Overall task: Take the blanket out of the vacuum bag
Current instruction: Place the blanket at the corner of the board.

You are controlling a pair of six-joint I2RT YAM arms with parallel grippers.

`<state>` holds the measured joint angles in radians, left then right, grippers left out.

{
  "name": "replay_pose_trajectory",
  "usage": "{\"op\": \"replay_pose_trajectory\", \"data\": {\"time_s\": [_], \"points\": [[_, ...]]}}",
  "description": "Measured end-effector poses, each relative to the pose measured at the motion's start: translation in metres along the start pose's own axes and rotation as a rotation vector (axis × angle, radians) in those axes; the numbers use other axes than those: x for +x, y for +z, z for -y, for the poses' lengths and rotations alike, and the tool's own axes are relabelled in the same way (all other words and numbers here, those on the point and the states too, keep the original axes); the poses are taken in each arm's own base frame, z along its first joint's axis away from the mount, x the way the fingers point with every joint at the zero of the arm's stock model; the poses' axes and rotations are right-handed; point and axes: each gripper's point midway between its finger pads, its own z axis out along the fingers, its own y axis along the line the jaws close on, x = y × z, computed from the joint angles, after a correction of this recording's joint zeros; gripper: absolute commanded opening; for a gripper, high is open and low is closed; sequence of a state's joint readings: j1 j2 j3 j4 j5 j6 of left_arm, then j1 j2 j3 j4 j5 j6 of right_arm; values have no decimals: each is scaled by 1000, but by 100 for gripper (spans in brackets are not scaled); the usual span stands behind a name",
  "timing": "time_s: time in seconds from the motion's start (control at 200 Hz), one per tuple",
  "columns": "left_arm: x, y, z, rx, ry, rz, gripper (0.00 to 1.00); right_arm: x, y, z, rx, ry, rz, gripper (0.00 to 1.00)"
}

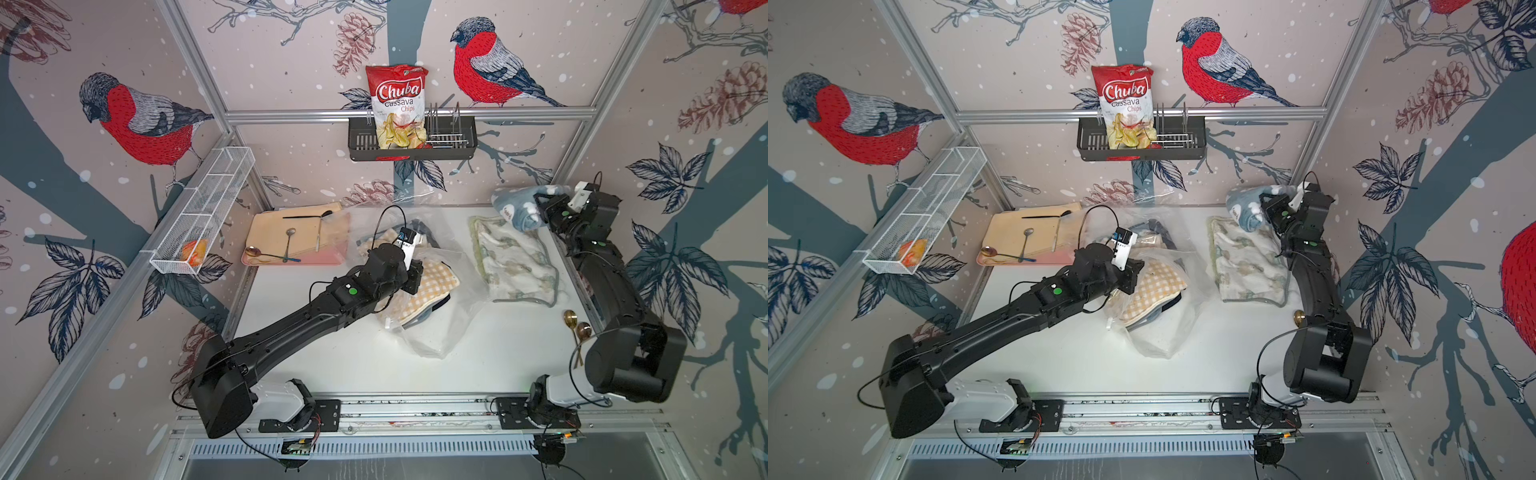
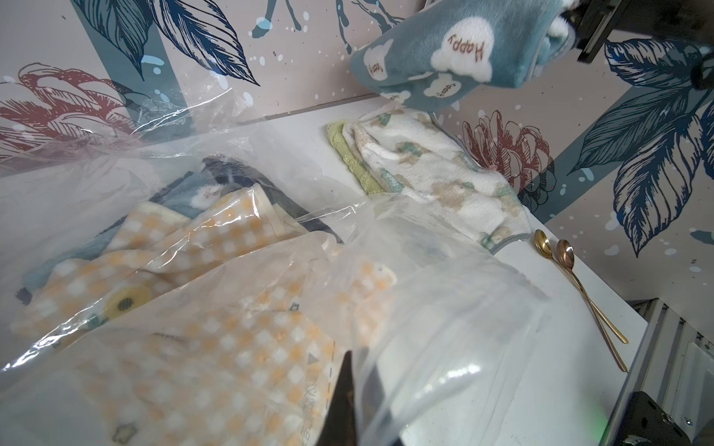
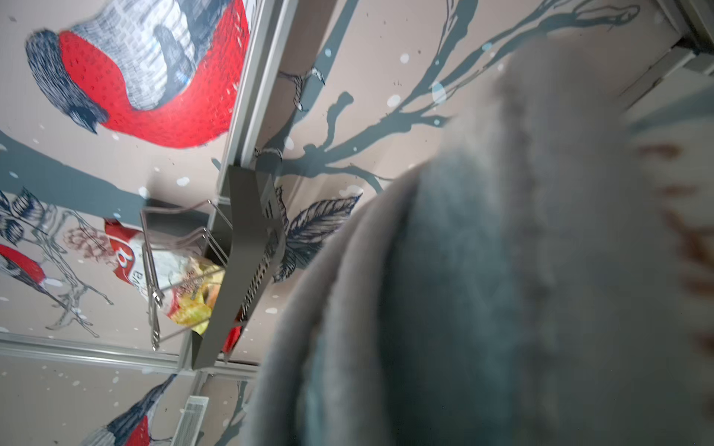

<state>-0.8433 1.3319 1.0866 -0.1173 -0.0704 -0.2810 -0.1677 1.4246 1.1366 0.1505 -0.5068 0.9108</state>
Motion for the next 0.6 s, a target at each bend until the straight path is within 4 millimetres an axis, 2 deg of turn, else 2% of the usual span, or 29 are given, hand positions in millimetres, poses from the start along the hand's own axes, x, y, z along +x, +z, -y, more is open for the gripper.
{"op": "replay_pose_trajectory", "data": {"time_s": [0.09, 0.125, 0.205, 0.25, 0.29, 0.345, 0.38, 0.425, 0.445, 0.54, 0.6], "points": [[-1, -2, 0, 1, 0, 6, 0, 42, -22, 18, 25, -20, -38, 0], [-2, -3, 0, 2, -1, 9, 0, 54, -34, 36, 52, -19, -33, 0], [-2, -5, 0, 3, -1, 11, 0, 85, -65, 93, 175, 34, -12, 1], [-3, -5, 1, 7, -1, 13, 0, 98, -79, 117, 237, 57, 1, 1], [-2, -5, 3, 18, -1, 9, 0, 107, -87, 131, 270, 66, 9, 2], [-2, -4, 3, 21, -1, 9, 0, 115, -92, 140, 283, 63, 9, 5], [-2, -4, 3, 22, -2, 8, 0, 117, -94, 144, 290, 60, 9, 12], [-1, -4, 3, 22, -5, 7, 0, 119, -95, 149, 300, 63, 9, 33], [-2, -4, 3, 22, -7, 8, 0, 121, -96, 151, 303, 67, 4, 39], [-2, -4, 4, 23, -8, 9, 0, 133, -95, 156, 305, 81, -36, 59], [-3, -5, 4, 23, -8, 12, 0, 141, -98, 160, 316, 100, -67, 67]]}}
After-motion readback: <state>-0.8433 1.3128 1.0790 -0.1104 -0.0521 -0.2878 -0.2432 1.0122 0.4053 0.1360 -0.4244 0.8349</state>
